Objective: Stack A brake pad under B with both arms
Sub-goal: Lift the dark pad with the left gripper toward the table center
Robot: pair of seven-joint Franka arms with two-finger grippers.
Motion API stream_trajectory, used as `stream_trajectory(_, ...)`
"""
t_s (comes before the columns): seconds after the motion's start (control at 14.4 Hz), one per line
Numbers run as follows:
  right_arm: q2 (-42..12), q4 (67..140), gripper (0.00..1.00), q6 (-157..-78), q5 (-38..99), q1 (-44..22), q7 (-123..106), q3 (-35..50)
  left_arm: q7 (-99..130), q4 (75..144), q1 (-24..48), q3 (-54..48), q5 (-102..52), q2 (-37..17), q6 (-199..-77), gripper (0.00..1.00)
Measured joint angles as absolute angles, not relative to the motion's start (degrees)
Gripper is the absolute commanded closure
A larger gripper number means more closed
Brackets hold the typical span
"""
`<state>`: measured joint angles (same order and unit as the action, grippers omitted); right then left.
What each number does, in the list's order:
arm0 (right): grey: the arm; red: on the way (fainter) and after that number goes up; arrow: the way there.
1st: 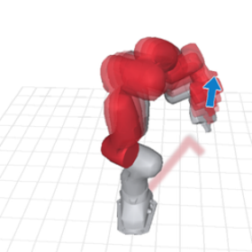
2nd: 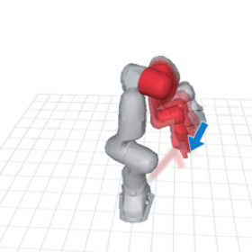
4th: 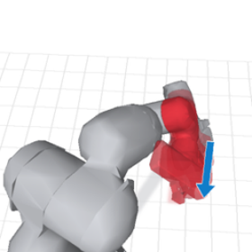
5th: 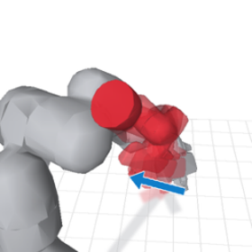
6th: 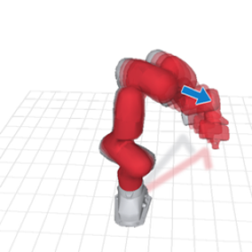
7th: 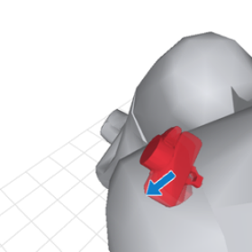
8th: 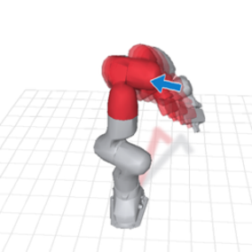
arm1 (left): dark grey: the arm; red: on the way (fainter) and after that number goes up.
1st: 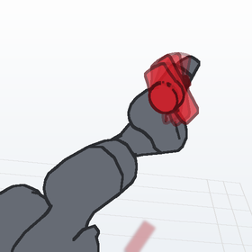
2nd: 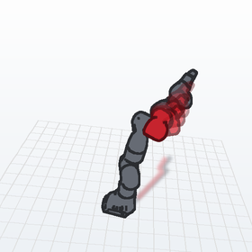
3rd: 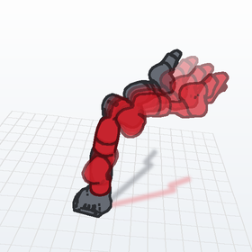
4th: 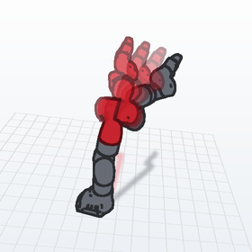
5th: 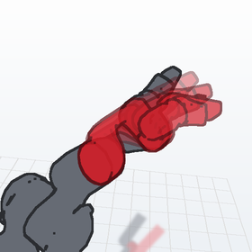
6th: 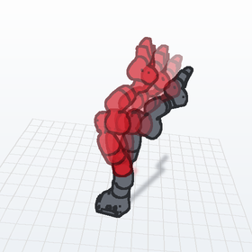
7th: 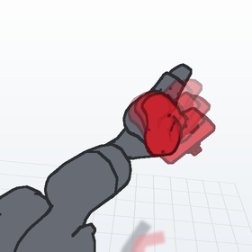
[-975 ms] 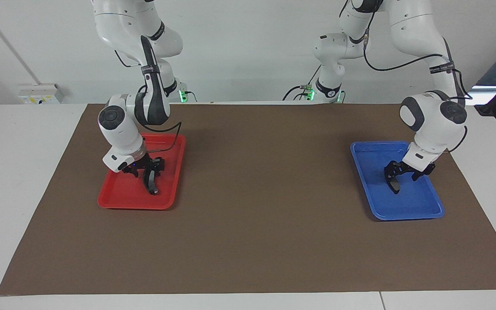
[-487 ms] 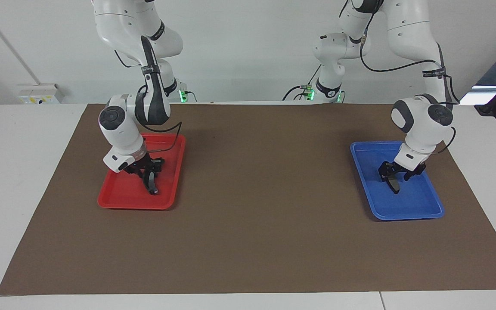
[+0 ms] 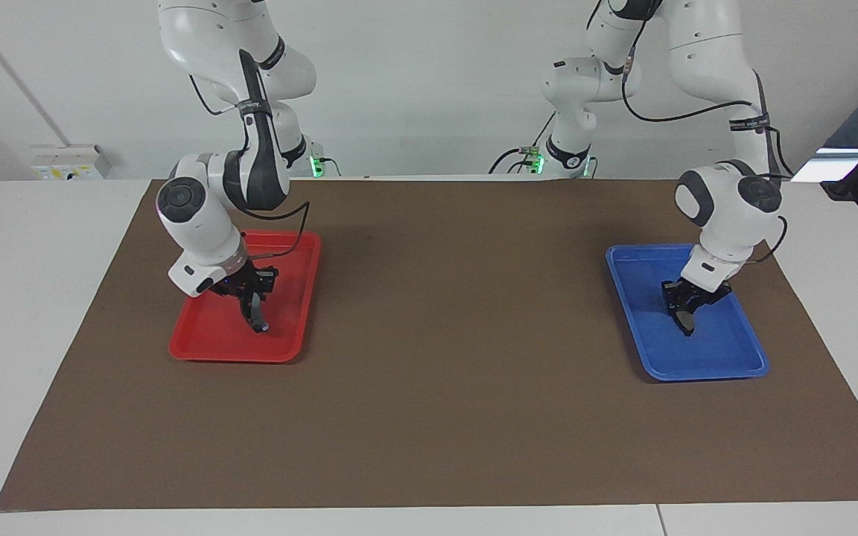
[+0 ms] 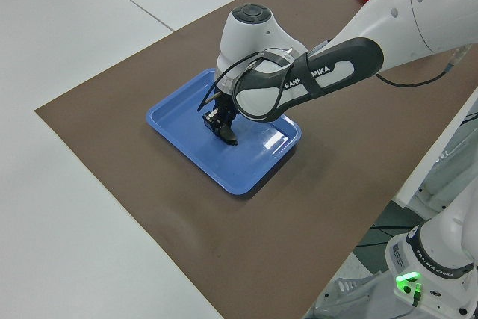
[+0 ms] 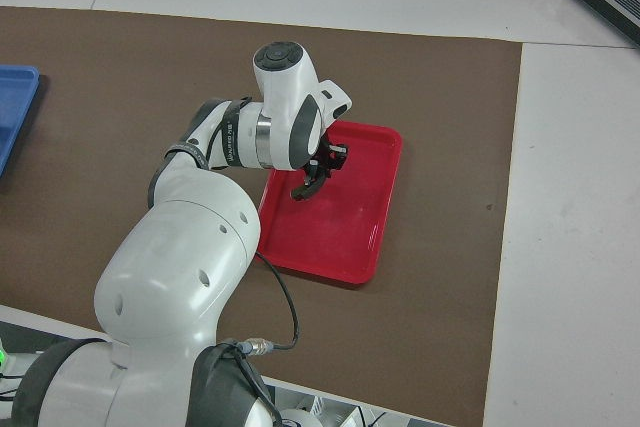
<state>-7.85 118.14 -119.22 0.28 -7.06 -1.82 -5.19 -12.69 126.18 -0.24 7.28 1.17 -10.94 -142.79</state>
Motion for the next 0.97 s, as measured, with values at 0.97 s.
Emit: stream_trajectory(0.97,-5.5,97.1,0.94,-92.8,0.6,-7.2,-1.8,-5.1,15.9,114.5,25.8,5.4,1.1,-6.7,-122.8,0.99)
